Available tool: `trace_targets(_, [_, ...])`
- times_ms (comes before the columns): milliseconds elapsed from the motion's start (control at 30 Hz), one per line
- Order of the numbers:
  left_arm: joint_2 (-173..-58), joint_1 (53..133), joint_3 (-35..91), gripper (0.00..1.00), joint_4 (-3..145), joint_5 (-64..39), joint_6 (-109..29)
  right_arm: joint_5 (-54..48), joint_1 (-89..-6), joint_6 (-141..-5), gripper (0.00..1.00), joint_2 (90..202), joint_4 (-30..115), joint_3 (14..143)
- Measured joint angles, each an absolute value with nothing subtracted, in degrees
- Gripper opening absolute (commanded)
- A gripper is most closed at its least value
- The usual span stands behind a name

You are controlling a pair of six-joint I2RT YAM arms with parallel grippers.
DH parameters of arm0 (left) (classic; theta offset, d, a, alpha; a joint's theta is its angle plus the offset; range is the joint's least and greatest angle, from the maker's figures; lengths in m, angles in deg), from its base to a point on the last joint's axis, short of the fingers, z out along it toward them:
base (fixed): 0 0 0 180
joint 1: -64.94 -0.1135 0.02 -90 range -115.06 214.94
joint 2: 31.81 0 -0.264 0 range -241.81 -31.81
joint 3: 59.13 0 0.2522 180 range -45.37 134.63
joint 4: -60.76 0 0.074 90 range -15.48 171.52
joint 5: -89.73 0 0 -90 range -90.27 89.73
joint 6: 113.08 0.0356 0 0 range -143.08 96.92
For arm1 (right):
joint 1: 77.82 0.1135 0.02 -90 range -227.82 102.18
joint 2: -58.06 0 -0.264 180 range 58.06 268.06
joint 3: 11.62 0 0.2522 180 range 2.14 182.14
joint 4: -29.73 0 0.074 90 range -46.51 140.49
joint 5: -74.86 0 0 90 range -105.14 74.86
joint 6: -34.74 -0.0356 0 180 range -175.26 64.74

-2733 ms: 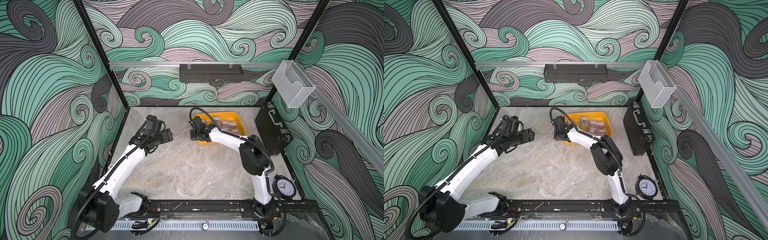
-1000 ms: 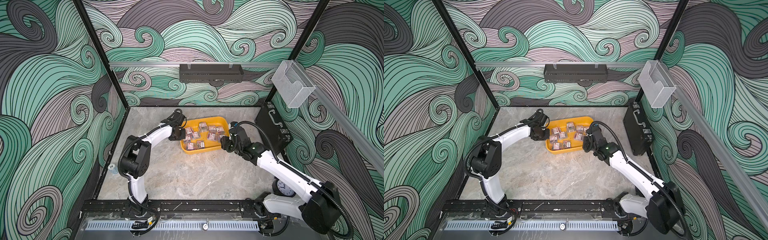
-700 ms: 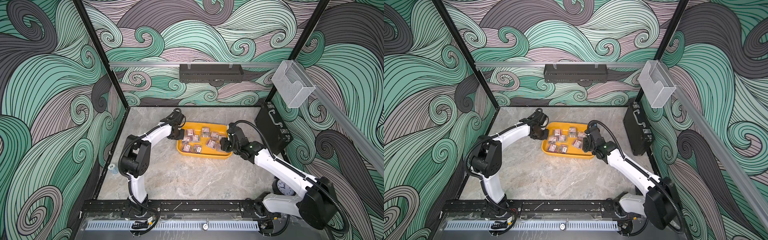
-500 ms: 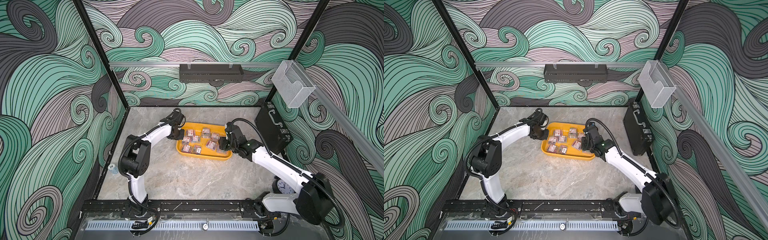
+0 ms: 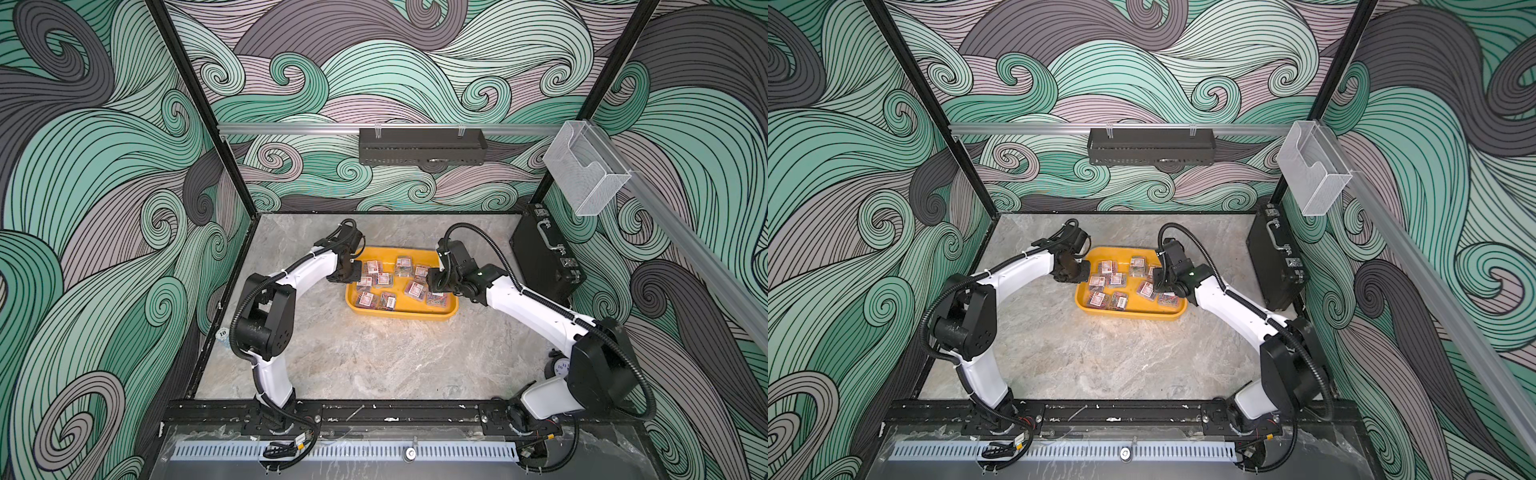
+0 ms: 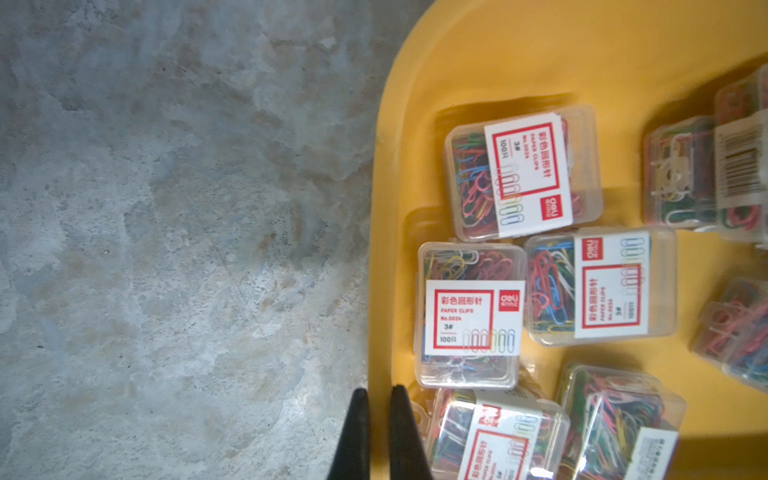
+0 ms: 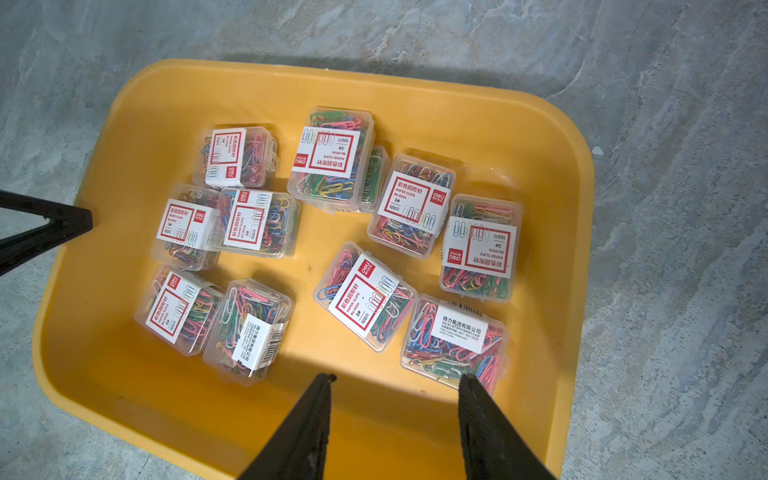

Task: Take the paper clips out of the storage box
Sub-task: Move the storage box to the center of the board.

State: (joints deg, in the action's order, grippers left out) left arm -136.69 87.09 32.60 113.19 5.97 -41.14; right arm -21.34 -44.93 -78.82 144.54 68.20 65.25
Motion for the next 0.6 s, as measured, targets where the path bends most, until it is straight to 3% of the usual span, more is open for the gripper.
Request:
trace_targets(267, [-134.4, 86.7, 30.0, 0.11, 113.8, 6.9, -42.6, -20.1, -43.4, -77.0, 0.51, 150.0, 68.8, 68.0])
trace_targets(467, [-132.7, 86.3, 29.5, 0.30, 113.8, 7.0, -43.2, -17.2, -41.8, -71.4, 0.60, 153.0, 69.5, 69.7])
trace_targets(600, [-130.5, 86.3, 29.5, 0.32, 113.5, 7.0, -43.2, -16.4, -41.4, -66.3, 0.67, 154.4, 70.7, 70.9])
